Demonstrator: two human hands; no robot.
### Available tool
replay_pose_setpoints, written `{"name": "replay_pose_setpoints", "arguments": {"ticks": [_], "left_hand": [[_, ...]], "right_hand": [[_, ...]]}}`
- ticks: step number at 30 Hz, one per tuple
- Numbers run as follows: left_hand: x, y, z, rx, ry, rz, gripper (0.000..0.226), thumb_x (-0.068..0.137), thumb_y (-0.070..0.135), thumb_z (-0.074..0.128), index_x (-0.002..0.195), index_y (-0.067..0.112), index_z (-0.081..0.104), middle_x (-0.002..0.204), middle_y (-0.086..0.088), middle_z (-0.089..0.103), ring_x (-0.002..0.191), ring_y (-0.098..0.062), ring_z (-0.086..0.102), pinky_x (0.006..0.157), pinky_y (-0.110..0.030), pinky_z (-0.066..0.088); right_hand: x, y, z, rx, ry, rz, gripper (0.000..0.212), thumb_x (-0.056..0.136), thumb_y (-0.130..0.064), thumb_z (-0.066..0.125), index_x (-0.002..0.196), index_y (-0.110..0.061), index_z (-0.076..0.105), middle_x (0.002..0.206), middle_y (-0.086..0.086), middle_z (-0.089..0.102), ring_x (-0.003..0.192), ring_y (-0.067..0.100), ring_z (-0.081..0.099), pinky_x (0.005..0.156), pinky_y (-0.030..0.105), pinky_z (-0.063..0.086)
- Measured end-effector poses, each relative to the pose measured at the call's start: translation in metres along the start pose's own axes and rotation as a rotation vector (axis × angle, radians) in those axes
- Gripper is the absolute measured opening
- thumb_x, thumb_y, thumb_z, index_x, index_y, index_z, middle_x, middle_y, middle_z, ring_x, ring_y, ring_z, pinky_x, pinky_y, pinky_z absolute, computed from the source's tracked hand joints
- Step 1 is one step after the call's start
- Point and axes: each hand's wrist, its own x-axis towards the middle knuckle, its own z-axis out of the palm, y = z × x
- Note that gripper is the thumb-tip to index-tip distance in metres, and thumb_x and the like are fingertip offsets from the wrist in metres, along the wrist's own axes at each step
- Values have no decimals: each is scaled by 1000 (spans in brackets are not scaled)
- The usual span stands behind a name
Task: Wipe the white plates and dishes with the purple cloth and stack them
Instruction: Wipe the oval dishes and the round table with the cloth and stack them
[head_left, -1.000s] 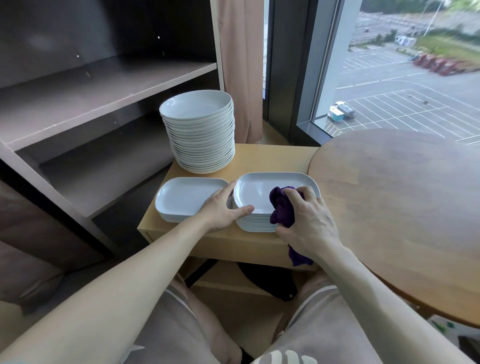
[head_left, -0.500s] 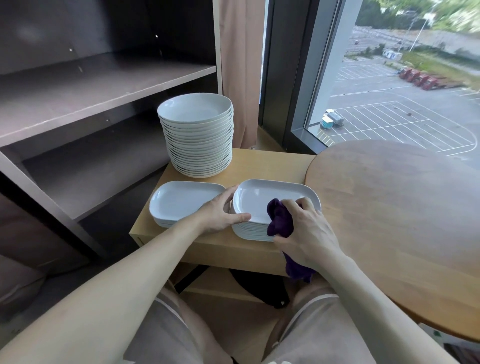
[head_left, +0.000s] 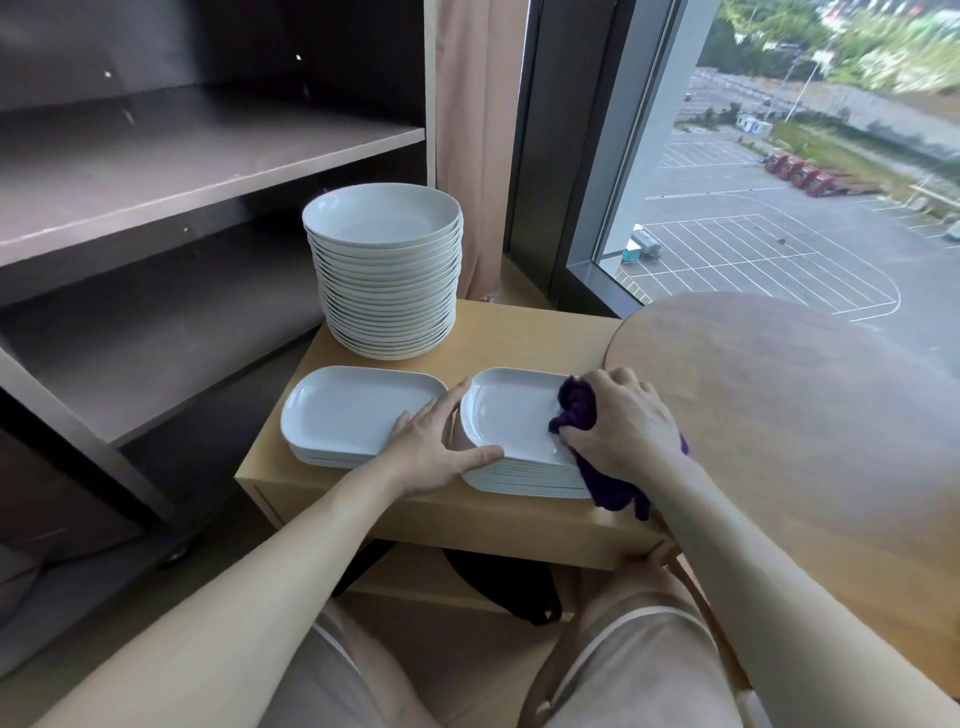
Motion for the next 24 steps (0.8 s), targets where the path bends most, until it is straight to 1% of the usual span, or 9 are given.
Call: {"name": "replay_pose_setpoints", "arguments": {"ticks": [3,8,11,13,15,17,18,20,24], "left_hand": [[2,-2,0,-26,2,-7,103,79,69,73,160,44,13,161,1,36,148,-24,25,121,-45,20],[3,-6,1,-22,-11,-16,104,77,73,72,158,47,11,160,2,38,145,-27,25,120,-46,21],[4,-7,1,-18,-21,-10,105,78,74,70,158,47,8,163,5,34,148,-25,23,124,-49,17],[4,-7,1,-22,-36,-6,109,74,78,69,158,48,7,163,7,34,147,-23,23,124,-49,17],[3,-7,0,-44,-45,4,114,65,84,66,157,50,7,160,9,39,140,-19,29,120,-44,21],[3,-6,0,-62,-38,16,111,66,82,67,156,51,8,156,12,43,129,-13,32,116,-41,22],[4,-5,1,-53,-32,23,109,71,78,69,157,48,9,156,13,44,130,-12,34,118,-41,20],[6,-5,3,-4,-17,46,107,79,74,69,159,40,8,157,13,43,143,-13,37,123,-42,10],[5,-4,3,5,-24,43,107,79,78,64,159,37,7,159,12,42,150,-15,31,127,-47,1]], "right_hand": [[8,-18,13,-126,52,-54,51,88,-55,58,128,-24,51,126,4,50,111,31,49,87,42,40],[21,-36,14,-88,22,-99,47,87,-55,52,123,-24,53,124,4,48,110,32,48,88,44,41],[24,-49,17,-49,11,-146,45,88,-54,50,122,-25,54,123,3,47,109,31,49,90,46,43],[26,-60,20,-18,26,-188,45,91,-56,44,122,-25,55,122,3,48,108,31,49,91,46,43],[26,-73,24,52,45,-229,49,95,-60,34,120,-26,57,120,3,49,106,30,49,90,46,43],[26,-86,28,87,55,-265,51,98,-61,30,119,-26,60,119,2,51,104,28,49,89,46,42],[26,-91,30,87,59,-278,49,99,-59,31,119,-25,61,119,1,52,105,27,49,90,46,42],[27,-94,32,76,61,-305,41,99,-51,38,121,-25,62,121,0,54,107,26,49,90,45,42],[26,-85,26,117,-23,-391,37,94,-40,47,124,-29,65,126,-8,57,106,21,46,89,38,37]]}}
